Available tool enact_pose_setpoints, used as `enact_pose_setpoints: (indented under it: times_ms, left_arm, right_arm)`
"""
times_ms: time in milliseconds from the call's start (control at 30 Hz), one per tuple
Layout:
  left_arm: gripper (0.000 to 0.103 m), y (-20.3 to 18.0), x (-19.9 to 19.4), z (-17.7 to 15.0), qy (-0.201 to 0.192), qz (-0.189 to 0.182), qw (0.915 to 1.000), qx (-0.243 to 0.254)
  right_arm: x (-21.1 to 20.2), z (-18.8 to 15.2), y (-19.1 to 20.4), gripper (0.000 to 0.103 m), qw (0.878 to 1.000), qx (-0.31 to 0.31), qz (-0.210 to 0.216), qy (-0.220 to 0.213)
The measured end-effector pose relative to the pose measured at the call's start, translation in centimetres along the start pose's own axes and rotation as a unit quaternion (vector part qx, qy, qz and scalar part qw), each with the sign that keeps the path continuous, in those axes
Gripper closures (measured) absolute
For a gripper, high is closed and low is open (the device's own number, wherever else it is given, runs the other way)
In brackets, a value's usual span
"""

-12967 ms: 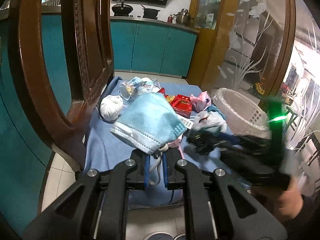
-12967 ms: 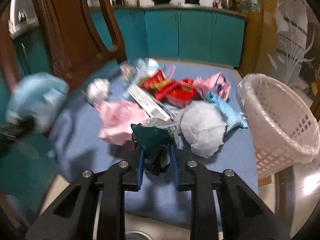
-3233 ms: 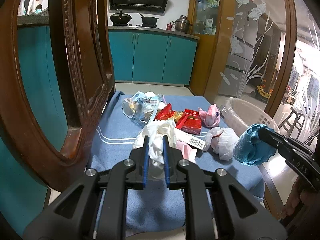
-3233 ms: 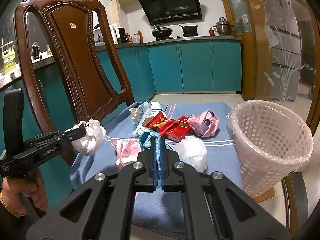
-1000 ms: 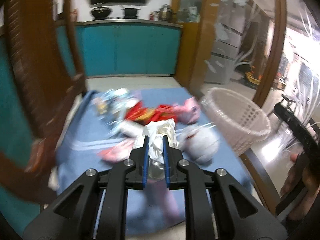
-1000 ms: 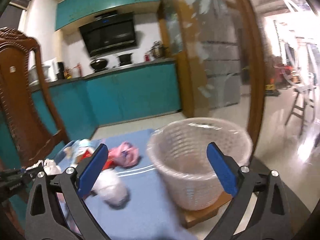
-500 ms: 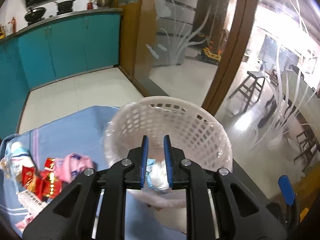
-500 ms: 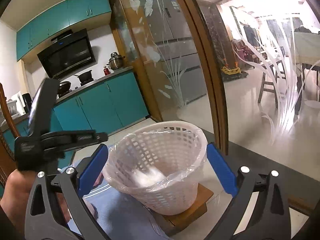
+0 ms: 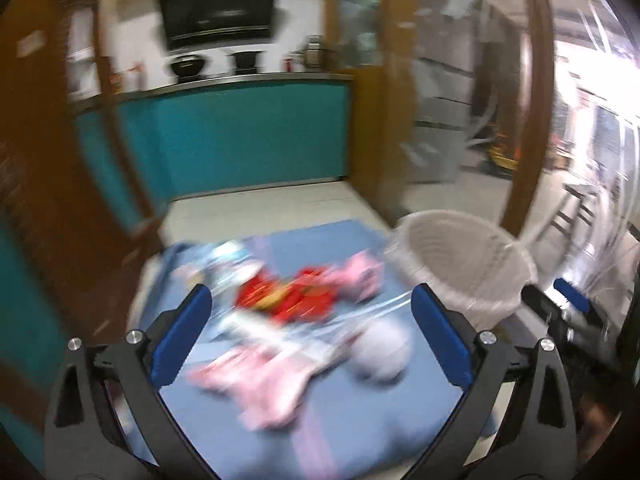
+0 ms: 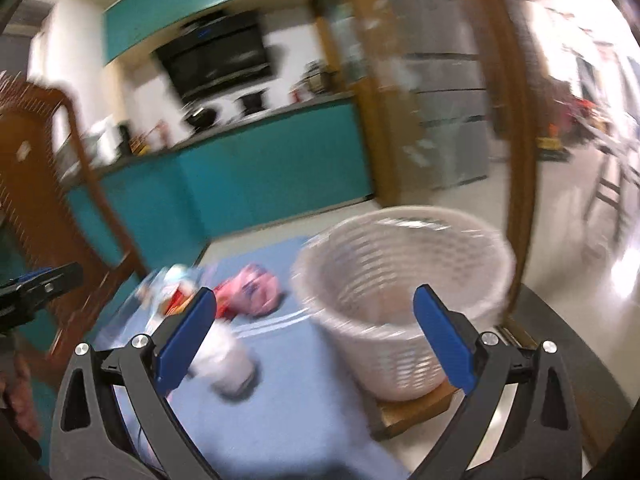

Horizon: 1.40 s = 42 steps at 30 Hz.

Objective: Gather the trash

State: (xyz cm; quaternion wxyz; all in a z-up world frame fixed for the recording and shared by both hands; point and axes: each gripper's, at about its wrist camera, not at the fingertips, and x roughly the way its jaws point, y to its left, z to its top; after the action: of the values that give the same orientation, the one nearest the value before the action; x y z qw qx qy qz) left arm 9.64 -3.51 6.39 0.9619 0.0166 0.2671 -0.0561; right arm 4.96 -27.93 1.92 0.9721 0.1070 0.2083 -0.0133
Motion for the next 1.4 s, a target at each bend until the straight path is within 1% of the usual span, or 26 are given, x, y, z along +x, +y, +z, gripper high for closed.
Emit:
enact_pose_setpoints:
  times_ms: [100,133,200,267,333,400,467,533,700,1200,1400]
  left_arm:
    - [0.004,3.0,-1.3,-2.8,0.005,0.033,0.9992,-0.023]
    - [0.004,4.1,-1.6,-4.4,0.005,0.049,0.9981,-0.038]
    - [0.004,5.3,-1.3,-6.4,0.012,0.061,0.9967,-0.053]
    - [0.004,5.3,-0.5,-7.1,0.032,0.075,0.9957,-0.042]
    - [0.004,5.0,-0.3,-7.3,0.026,0.071,0.9969,-0.023]
    - [0.004,4.9,0.2,-7.4,0.031,0.073,0.9967,-0.016]
    - [0.004,5.1,0.5,-7.7,0.047,0.061,0.9967,-0.024]
    - [0.004,5.3,0.4,-7.7,0.046,0.052,0.9971,-0.033]
    - [0.004,5.2,0.0,-7.7,0.041,0.046,0.9975,-0.034]
    - [0.004,5.3,0.1,-7.6,0.043,0.045,0.9973,-0.039]
    - [0.004,5.0,1.1,-7.6,0.054,0.045,0.9968,-0.038]
  right_arm:
    - [-0.1,-0.4,2.3,0.006,0.999,-0.03,0.026,0.011]
    - [-0.2,-0.6,2.9,0.006,0.999,-0.038,0.031,0.013]
    - [-0.2,-0.9,3.8,0.006,0.998,-0.05,0.036,0.018]
    - [-0.2,-1.0,4.4,0.006,0.997,-0.06,0.036,0.023]
    - [0.0,-1.2,4.5,0.006,0.997,-0.065,0.033,0.026]
    - [0.1,-1.3,4.6,0.006,0.997,-0.064,0.027,0.027]
    - [0.4,-1.3,4.8,0.006,0.997,-0.063,0.025,0.031]
    - [0.4,-1.4,5.1,0.006,0.997,-0.069,0.023,0.032]
    - [0.6,-1.9,5.8,0.006,0.996,-0.083,0.021,0.035]
    - [1.1,-2.4,6.4,0.006,0.994,-0.097,0.021,0.046]
    - [1.3,-2.5,6.5,0.006,0.994,-0.098,0.021,0.049]
